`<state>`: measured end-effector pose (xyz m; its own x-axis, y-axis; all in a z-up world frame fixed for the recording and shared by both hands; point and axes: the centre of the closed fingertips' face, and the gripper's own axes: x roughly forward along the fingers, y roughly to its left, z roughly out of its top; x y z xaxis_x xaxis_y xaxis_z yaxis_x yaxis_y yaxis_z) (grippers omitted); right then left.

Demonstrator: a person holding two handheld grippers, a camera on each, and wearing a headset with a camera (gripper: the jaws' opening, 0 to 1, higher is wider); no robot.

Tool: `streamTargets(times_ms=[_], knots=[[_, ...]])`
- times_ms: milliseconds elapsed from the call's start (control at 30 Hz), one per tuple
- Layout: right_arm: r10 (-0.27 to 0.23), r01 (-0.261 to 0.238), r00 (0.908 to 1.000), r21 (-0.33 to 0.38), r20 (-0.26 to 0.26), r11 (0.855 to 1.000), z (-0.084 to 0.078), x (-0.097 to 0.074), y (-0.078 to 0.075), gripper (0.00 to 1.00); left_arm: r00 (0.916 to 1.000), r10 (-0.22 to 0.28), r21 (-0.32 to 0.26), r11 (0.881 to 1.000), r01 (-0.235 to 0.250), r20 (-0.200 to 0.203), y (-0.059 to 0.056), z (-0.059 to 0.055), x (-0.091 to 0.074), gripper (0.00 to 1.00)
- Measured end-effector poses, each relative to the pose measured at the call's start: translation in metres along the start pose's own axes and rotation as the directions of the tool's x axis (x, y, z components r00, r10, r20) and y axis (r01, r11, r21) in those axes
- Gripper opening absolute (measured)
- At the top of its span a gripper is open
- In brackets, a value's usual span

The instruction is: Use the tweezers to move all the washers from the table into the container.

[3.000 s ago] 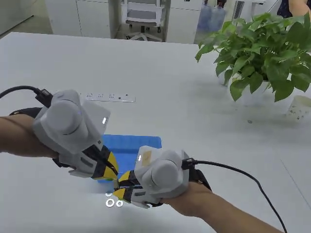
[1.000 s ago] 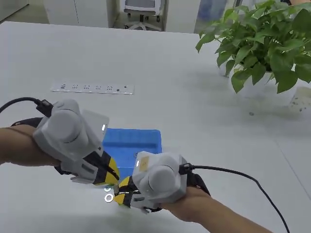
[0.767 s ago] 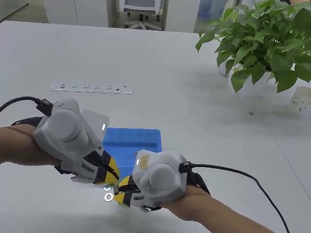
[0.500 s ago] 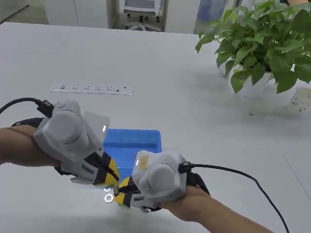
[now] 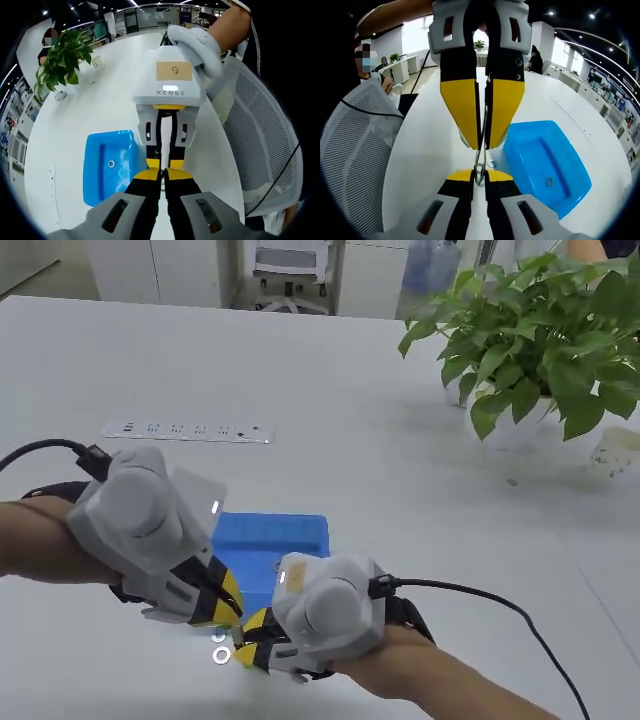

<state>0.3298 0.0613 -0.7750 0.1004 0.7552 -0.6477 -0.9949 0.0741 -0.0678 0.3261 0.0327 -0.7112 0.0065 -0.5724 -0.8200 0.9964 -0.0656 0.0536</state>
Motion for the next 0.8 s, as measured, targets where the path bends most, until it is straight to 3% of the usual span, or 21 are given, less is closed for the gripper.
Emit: streamTargets(times_ms=[500, 800], knots=[[0.018, -0.018, 0.9998, -0.018, 0.012, 1.000, 0.021, -0.019, -0.002, 0.10, 0.9999, -0.007, 0.003, 1.000, 0.007, 0.009, 0.001, 0.017, -0.022, 0.06], [0.004, -0.003, 0.9998, -0.041, 0.020, 0.999, 0.036, -0.029, -0.010, 0.10, 1.0000, 0.003, 0.022, 1.000, -0.003, 0.007, 0.008, 0.027, -0.037, 0.06]])
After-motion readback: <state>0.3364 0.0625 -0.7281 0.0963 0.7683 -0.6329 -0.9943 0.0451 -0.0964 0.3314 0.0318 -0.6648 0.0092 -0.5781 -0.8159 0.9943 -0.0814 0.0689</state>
